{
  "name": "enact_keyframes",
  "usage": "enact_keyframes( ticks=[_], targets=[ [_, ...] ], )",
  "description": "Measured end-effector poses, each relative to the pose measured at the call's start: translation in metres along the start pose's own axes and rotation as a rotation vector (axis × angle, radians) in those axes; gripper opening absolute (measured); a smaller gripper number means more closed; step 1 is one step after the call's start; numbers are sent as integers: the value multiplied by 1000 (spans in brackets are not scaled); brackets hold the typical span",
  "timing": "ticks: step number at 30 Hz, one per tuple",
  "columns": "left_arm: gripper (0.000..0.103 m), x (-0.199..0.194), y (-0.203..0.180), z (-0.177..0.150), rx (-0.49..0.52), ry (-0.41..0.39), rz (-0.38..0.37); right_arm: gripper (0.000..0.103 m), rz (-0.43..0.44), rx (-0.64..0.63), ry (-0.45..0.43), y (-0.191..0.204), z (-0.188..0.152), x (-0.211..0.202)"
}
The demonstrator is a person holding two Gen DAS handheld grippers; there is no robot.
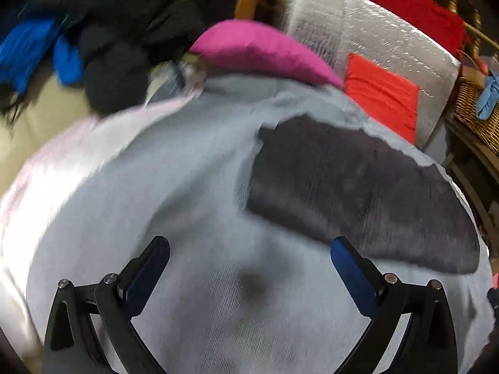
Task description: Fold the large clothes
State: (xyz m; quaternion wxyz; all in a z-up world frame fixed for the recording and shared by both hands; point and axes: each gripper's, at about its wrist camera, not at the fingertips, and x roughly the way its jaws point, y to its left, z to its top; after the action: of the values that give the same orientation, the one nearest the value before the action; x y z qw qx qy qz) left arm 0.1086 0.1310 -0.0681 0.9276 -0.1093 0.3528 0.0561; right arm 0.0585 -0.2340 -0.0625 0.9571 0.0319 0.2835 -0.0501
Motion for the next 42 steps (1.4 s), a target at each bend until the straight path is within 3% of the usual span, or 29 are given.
enact_keyframes(
  ticks=[4, 10, 14, 19, 23, 25, 26, 27, 31, 35, 40, 42],
  targets=[
    [102, 32, -10, 33, 50, -16, 62, 103, 24, -32, -28, 11, 38, 26],
    [103, 79, 7, 35, 59, 62, 150, 103, 6, -12, 16, 6, 59, 83],
    [103, 86, 12, 32, 45, 67, 138, 103, -57, 40, 164, -15, 49, 132],
    [103, 66, 8, 39, 49, 34, 154, 103, -40, 70, 152, -22, 55, 118],
    [103, 44, -1, 43, 55, -26, 115, 103, -23, 93, 93, -28, 64, 98],
    [103, 50, -7, 40, 90, 26, 122, 103, -11, 93, 172, -31, 61, 112],
    [103, 53, -8, 37, 101, 57, 131, 103, 7, 108, 278, -35, 55, 129],
    [103, 50, -7, 35, 98, 66, 132, 103, 15, 138, 303, -38, 53, 131],
    [103, 12, 19, 31, -4, 1, 57, 103, 147, 247, 232, -54, 58, 95],
    [103, -8, 49, 28, -65, 6, 31, 103, 169, 258, 216, -77, 57, 67],
    [103, 4, 72, 37, -156, 59, -37, 103, 197, 420, 246, -122, 52, 68],
    [103, 16, 70, 45, -175, 92, -106, 103, 227, 481, 248, -138, 56, 76]
  ],
)
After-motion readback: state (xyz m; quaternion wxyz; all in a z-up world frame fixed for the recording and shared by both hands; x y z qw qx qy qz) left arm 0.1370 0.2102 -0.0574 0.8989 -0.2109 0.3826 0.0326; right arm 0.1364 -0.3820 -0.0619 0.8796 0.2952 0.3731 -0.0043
